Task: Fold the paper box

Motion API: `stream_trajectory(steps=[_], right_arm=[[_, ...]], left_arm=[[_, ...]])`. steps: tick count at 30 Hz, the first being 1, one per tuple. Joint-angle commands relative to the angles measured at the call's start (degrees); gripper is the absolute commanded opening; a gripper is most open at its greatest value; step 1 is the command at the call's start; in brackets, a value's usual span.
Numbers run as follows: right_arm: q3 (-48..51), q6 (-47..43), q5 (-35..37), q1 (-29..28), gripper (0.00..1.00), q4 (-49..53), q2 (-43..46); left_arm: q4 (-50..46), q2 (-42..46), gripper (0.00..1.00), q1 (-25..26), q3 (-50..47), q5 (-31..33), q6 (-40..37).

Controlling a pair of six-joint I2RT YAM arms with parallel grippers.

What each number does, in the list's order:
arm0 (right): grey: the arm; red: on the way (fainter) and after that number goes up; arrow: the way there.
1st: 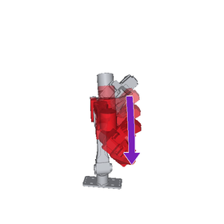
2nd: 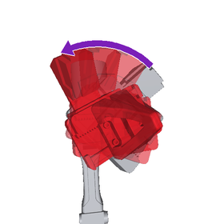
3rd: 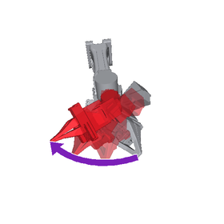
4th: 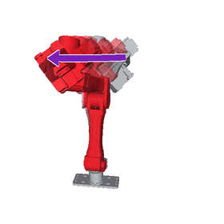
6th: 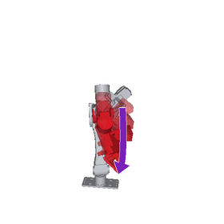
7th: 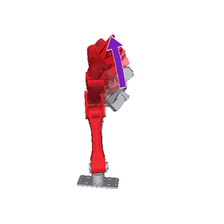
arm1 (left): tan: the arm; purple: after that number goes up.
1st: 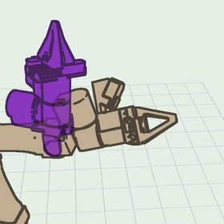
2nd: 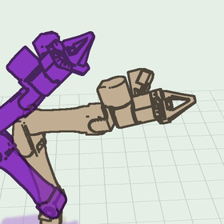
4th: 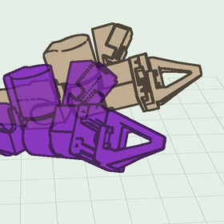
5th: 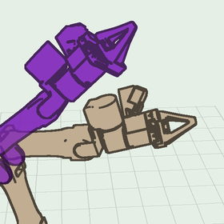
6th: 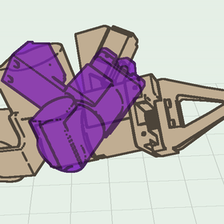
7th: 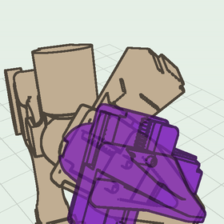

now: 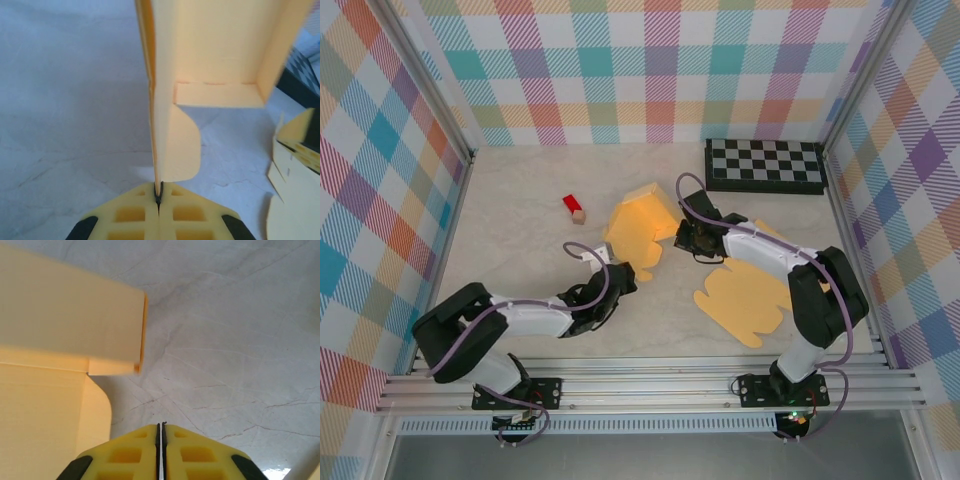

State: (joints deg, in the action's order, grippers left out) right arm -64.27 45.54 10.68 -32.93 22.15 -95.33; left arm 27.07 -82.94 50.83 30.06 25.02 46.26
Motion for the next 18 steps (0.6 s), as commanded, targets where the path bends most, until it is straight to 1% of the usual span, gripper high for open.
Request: stream_trajectory(steps=[1,3,4,6,7,10,13,16,18], right_arm=[[-0.24,-3.69,-1.80,0.86,0.17,0.98,6.38],[-0.69,-8.58,-2.08,1.51,0.24,0.66,10.85],[-1.36,-12.01,-2.50,1.92,0.29,0.44,13.34],[-3.17,-20.49,-4.89,2.57,0.31,-0.44,16.90],[-4.27,-26.40,-6.93,2.73,0.38,-1.12,18.31],[-7.43,-46.35,-15.60,2.72,0.39,-2.39,20.24],[-9.83,-64.29,-23.33,2.77,0.40,-1.93,21.03],[-11.19,-76.77,-30.49,3.39,0.41,-1.59,21.42],[-13.11,-82.91,-36.82,4.71,0.49,1.07,20.39]], left_arm=[[-13.79,7.52,0.00,-2.12,5.90,-4.91,-14.84],[-26.02,11.51,0.00,-2.98,9.91,-7.11,-22.28],[-32.43,13.39,0.00,-3.45,12.23,-7.60,-26.05],[-43.63,15.69,0.00,-4.55,16.55,-7.73,-31.98],[-49.50,16.13,0.00,-5.14,19.52,-8.67,-35.18],[-64.01,15.51,0.00,-5.63,27.92,-12.34,-43.57],[-72.78,15.50,0.00,-5.58,34.43,-15.39,-49.44],[-76.97,16.96,0.00,-5.57,37.83,-17.55,-53.82],[-78.42,18.05,0.00,-5.57,38.94,-19.25,-56.20]])
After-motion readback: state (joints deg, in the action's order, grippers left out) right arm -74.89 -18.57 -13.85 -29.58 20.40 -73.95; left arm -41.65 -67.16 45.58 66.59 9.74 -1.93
